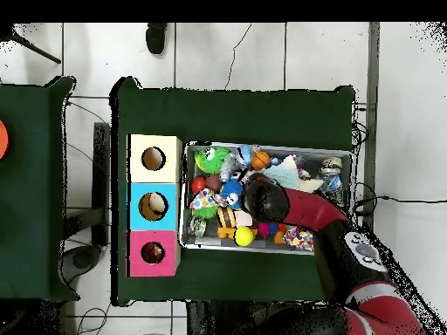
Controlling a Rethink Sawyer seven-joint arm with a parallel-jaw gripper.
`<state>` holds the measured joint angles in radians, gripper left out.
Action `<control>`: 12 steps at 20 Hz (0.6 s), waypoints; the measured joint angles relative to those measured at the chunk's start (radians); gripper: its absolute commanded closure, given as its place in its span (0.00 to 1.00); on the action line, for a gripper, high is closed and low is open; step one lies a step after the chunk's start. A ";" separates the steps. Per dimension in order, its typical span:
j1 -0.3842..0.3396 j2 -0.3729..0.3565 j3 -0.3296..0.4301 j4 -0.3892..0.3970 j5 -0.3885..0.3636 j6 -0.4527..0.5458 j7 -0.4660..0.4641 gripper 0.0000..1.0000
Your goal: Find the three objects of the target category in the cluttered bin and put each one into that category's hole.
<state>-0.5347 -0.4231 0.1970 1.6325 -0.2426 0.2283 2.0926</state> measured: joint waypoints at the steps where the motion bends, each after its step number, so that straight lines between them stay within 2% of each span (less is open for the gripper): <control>1: 0.020 -0.003 -0.007 0.002 0.010 0.008 0.000 1.00; 8: 0.070 -0.021 -0.013 0.035 0.099 0.045 0.000 1.00; 12: 0.128 -0.034 -0.070 0.036 0.131 0.046 0.000 1.00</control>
<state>-0.4065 -0.4573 0.1270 1.6688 -0.1113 0.2740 2.0926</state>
